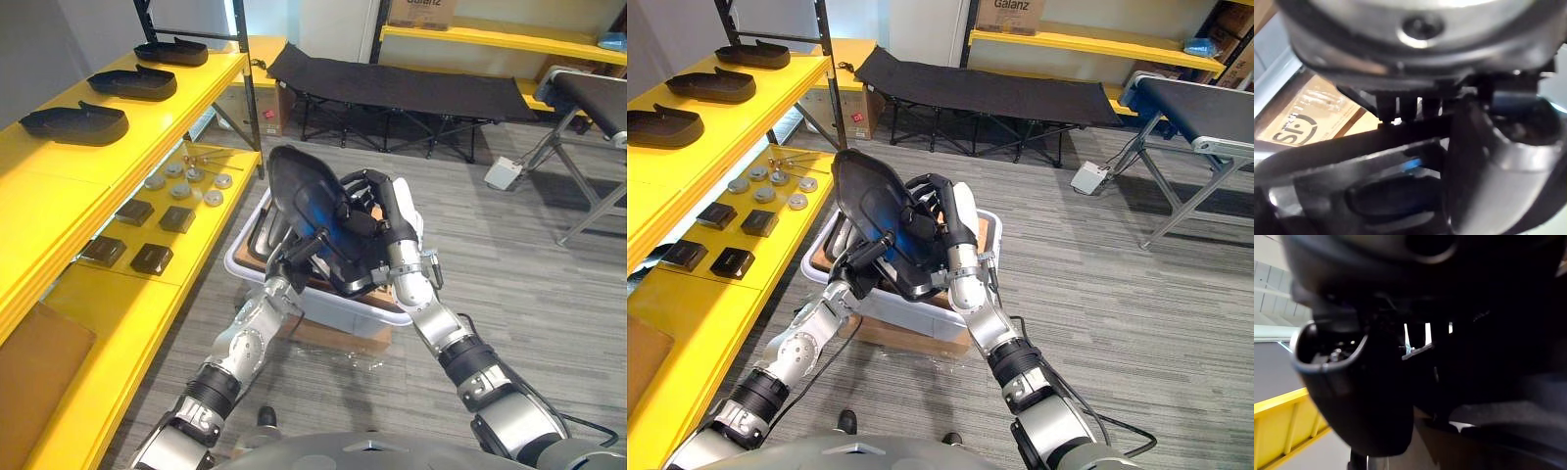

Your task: Walk over and take three plastic housings, then place them on the shelf

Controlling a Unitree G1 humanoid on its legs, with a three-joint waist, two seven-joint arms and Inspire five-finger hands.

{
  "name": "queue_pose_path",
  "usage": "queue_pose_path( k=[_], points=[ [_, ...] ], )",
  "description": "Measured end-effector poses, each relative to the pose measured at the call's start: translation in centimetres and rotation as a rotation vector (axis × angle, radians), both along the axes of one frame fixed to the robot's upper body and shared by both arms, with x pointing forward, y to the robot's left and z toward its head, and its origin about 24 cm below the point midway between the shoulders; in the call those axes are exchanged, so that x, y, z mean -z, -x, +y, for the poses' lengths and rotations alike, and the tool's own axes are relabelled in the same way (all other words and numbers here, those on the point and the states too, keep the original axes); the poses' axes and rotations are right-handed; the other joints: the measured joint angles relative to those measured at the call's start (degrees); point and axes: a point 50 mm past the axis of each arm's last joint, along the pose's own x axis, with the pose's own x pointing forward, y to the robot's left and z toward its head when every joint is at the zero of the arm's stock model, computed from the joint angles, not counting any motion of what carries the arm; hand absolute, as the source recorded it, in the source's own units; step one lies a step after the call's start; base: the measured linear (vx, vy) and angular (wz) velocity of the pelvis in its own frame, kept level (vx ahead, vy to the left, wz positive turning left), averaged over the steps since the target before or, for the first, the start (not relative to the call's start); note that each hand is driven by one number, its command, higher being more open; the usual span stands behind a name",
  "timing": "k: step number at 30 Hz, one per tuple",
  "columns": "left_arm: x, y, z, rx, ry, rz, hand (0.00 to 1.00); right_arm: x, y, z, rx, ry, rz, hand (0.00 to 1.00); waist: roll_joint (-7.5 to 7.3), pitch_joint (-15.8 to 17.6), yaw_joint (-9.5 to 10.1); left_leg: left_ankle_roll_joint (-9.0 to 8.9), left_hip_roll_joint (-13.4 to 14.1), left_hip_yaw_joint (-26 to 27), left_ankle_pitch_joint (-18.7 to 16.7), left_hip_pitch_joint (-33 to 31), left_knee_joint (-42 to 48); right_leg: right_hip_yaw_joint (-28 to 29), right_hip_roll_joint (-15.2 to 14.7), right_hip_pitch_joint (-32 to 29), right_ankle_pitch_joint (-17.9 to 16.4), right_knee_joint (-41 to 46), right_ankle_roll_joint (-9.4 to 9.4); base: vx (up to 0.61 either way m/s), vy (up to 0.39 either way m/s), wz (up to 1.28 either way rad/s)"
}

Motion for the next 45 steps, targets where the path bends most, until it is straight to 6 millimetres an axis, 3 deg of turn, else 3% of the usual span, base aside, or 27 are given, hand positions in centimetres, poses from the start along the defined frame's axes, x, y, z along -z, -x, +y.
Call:
queue_pose_path(
  k=[3, 4, 7, 12, 17, 20, 28, 33, 37, 38, 45],
  points=[
    [0.0, 0.0, 0.0, -0.014, 0.003, -0.018, 0.0, 0.0, 0.1, 0.1, 0.01, -0.004, -0.01, 0.0, 0.0, 0.0, 0.03, -0.02, 0.0, 0.0, 0.0, -0.1, 0.0, -0.1, 0.0, 0.0, 0.0, 0.0, -0.04, 0.0, 0.0, 0.0],
    [0.0, 0.0, -0.1, -0.017, 0.004, -0.024, 0.0, 0.0, 0.1, 0.2, 0.012, -0.006, -0.014, 1.0, 0.0, 0.0, 0.05, -0.02, 0.0, 0.0, 0.0, -0.1, 0.0, -0.1, 0.0, 0.0, 0.0, 0.0, -0.05, 0.0, 0.0, 0.0],
    [-0.2, 0.0, 0.0, -0.033, 0.006, -0.044, 0.0, -0.3, 0.2, 0.3, 0.017, -0.015, -0.028, 1.0, 0.0, 0.0, 0.03, -0.03, 0.0, 0.0, 0.0, -0.1, 0.0, -0.2, -0.1, 0.0, 0.0, 0.0, -0.07, 0.0, 0.0, 0.0],
    [-0.4, -0.1, -0.2, -0.049, 0.017, -0.055, 0.0, -1.4, 1.0, 0.6, 0.007, -0.171, -0.083, 1.0, -0.01, 0.0, -0.08, -0.05, 0.0, 0.0, 0.0, -0.1, 0.0, -0.2, -0.1, 0.0, -0.1, 0.0, -0.13, 0.0, 0.0, 0.0],
    [-0.8, -0.3, -0.9, -0.114, 0.082, -0.041, 0.0, -3.1, 2.5, 2.6, -0.065, -0.366, -0.176, 1.0, -0.05, 0.0, -0.84, -0.06, 0.0, 0.0, 0.0, -0.1, 0.0, -0.3, -0.1, 0.0, -0.1, 0.0, -0.16, 0.0, 0.0, 0.0],
    [-1.5, -0.6, -0.7, -0.152, 0.078, -0.084, 0.0, -2.7, 2.8, 2.8, -0.068, -0.378, -0.155, 1.0, -0.07, 0.0, -1.1, -0.07, 0.0, 0.0, 0.0, -0.1, 0.0, -0.3, -0.1, 0.0, -0.2, 0.0, -0.17, 0.0, 0.0, 0.0],
    [-4.5, -0.8, 0.2, -0.234, -0.164, -0.267, 0.0, -1.3, 3.1, 2.3, -0.059, -0.389, -0.063, 1.0, -0.44, 0.0, -1.41, -0.13, 0.0, 0.7, -0.1, -0.1, 0.0, -0.1, 0.0, -0.3, -0.3, 0.0, -0.32, 0.0, 0.0, -0.02],
    [-5.9, -0.6, 0.6, -0.377, -0.15, -0.292, 0.0, -1.1, 3.3, 3.3, -0.081, -0.44, -0.024, 1.0, -0.52, -0.1, -1.52, -0.14, -0.2, 0.9, -0.1, 0.1, 0.0, -0.1, 0.0, -0.5, -0.3, 0.0, -0.4, 0.0, 0.0, 0.0],
    [-7.0, -0.2, 2.4, -0.576, -0.396, -0.37, 0.0, 0.3, 3.5, 3.5, -0.079, -0.409, 0.049, 1.0, -0.65, -0.2, -1.33, -0.14, -0.2, 0.9, -0.1, 0.1, 0.0, -0.2, 0.0, -0.5, -0.4, 0.0, -0.49, 0.0, 0.0, 0.0],
    [-7.6, -0.1, 3.7, -0.684, -0.552, -0.412, 0.0, 1.1, 3.5, 3.4, -0.065, -0.396, 0.084, 1.0, -0.65, -0.2, -1.27, -0.14, -0.2, 0.9, -0.1, 0.1, 0.0, -0.2, 0.0, -0.5, -0.4, 0.0, -0.51, 0.0, 0.0, 0.0],
    [-7.8, 1.9, 8.2, -0.981, -0.933, -0.426, 0.0, -0.1, 4.1, 2.8, -0.078, -0.416, 0.034, 1.0, -0.6, -0.5, -1.13, -0.43, -0.2, 0.9, -0.3, 0.1, 0.0, -0.2, 0.1, -0.5, -0.7, 0.0, -0.9, 0.0, 0.0, 0.0]
  ],
)
